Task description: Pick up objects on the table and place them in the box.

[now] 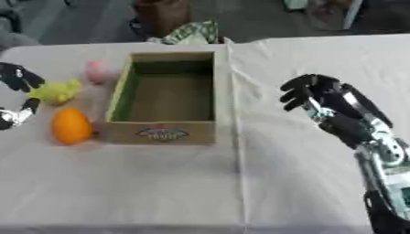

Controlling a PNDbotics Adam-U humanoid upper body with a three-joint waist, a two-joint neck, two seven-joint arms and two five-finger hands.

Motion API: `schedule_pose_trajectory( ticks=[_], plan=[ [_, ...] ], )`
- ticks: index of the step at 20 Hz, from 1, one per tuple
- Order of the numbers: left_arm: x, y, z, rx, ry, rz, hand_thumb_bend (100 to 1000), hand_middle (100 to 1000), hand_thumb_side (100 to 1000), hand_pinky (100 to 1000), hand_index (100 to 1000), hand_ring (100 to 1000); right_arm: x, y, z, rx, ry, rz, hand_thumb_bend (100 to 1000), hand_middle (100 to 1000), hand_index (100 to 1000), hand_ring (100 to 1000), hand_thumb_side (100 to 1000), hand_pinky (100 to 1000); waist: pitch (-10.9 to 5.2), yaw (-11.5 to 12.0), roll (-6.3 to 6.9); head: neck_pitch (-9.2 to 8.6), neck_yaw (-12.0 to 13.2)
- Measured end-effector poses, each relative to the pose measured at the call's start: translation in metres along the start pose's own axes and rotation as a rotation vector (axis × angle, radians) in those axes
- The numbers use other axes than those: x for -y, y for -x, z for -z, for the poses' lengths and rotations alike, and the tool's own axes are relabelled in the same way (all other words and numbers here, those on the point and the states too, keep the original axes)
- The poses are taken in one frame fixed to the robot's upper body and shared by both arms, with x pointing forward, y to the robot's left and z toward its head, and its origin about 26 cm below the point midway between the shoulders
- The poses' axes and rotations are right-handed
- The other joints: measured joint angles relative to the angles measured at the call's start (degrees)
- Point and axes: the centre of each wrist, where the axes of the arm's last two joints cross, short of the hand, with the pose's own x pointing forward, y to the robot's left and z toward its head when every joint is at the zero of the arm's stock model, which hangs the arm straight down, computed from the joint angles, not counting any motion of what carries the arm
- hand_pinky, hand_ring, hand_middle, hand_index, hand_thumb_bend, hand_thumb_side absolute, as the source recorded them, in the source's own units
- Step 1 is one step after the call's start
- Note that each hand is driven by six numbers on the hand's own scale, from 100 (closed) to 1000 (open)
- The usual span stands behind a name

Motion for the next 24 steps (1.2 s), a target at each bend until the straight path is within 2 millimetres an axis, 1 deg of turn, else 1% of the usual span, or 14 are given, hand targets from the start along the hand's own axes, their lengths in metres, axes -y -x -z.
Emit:
schedule_pose_trajectory(
  ticks=[3, 6, 10, 13, 14, 15, 16, 17, 19, 20, 23, 24],
  plan=[
    [0.013, 0.008, 0.012, -0.023, 0.077, 0.009, 158, 669, 389, 686, 826, 660, 0.0, 0.0, 0.0, 0.0, -0.001, 0.0, 100, 674, 713, 669, 491, 618, 0.04, 0.0, -0.05, 0.0, 0.06],
    [0.027, 0.014, 0.022, -0.039, 0.115, 0.002, 156, 670, 381, 685, 826, 661, 0.0, 0.0, 0.0, 0.0, -0.001, 0.0, 100, 674, 713, 669, 491, 618, 0.05, 0.0, -0.11, 0.01, 0.08],
    [0.043, 0.017, 0.032, -0.064, 0.124, 0.007, 162, 670, 370, 685, 825, 662, 0.0, 0.0, 0.0, 0.0, -0.001, 0.0, 100, 674, 713, 669, 492, 618, 0.05, -0.1, -0.35, 0.01, 0.09],
    [0.053, 0.018, 0.039, -0.084, 0.106, 0.024, 154, 649, 326, 671, 807, 646, 0.0, 0.0, 0.0, 0.0, -0.001, 0.0, 100, 675, 713, 669, 492, 618, 0.04, -0.19, -0.46, 0.01, 0.11],
    [0.056, 0.018, 0.041, -0.088, 0.096, 0.031, 114, 612, 271, 649, 782, 614, 0.0, 0.0, 0.0, 0.0, -0.001, 0.0, 100, 674, 713, 669, 492, 618, 0.03, -0.23, -0.45, 0.01, 0.11],
    [0.058, 0.018, 0.042, -0.093, 0.085, 0.039, 100, 582, 212, 630, 759, 588, 0.0, 0.0, 0.0, 0.0, -0.001, 0.0, 100, 674, 713, 669, 492, 618, 0.01, -0.26, -0.45, 0.01, 0.12],
    [0.06, 0.017, 0.044, -0.096, 0.073, 0.045, 100, 523, 167, 599, 711, 533, 0.0, 0.0, 0.0, 0.0, -0.001, 0.001, 100, 674, 713, 669, 492, 618, -0.03, -0.28, -0.45, 0.01, 0.13],
    [0.061, 0.017, 0.045, -0.098, 0.06, 0.05, 100, 493, 178, 579, 686, 506, 0.0, 0.0, 0.0, 0.0, -0.001, 0.001, 100, 674, 713, 669, 492, 618, -0.07, -0.32, -0.45, 0.01, 0.14],
    [0.062, 0.017, 0.045, -0.097, 0.028, 0.059, 100, 381, 243, 515, 582, 406, 0.0, 0.0, 0.0, 0.0, -0.001, 0.001, 100, 674, 713, 669, 492, 618, -0.1, -0.33, -0.45, 0.01, 0.14],
    [0.062, 0.017, 0.045, -0.096, 0.008, 0.063, 100, 325, 294, 482, 535, 355, 0.0, 0.0, 0.0, 0.0, -0.001, 0.001, 100, 674, 713, 669, 492, 618, -0.1, -0.33, -0.45, 0.01, 0.14],
    [0.055, 0.012, 0.045, -0.08, -0.076, 0.074, 100, 256, 306, 458, 472, 298, 0.0, 0.0, 0.0, 0.0, -0.001, 0.001, 100, 675, 713, 669, 491, 618, -0.11, -0.31, -0.46, 0.01, 0.14],
    [0.052, 0.01, 0.045, -0.073, -0.106, 0.079, 100, 248, 308, 454, 464, 291, 0.0, 0.0, 0.0, 0.0, -0.001, 0.001, 100, 675, 713, 669, 491, 618, -0.11, -0.29, -0.46, 0.01, 0.14]
  ],
)
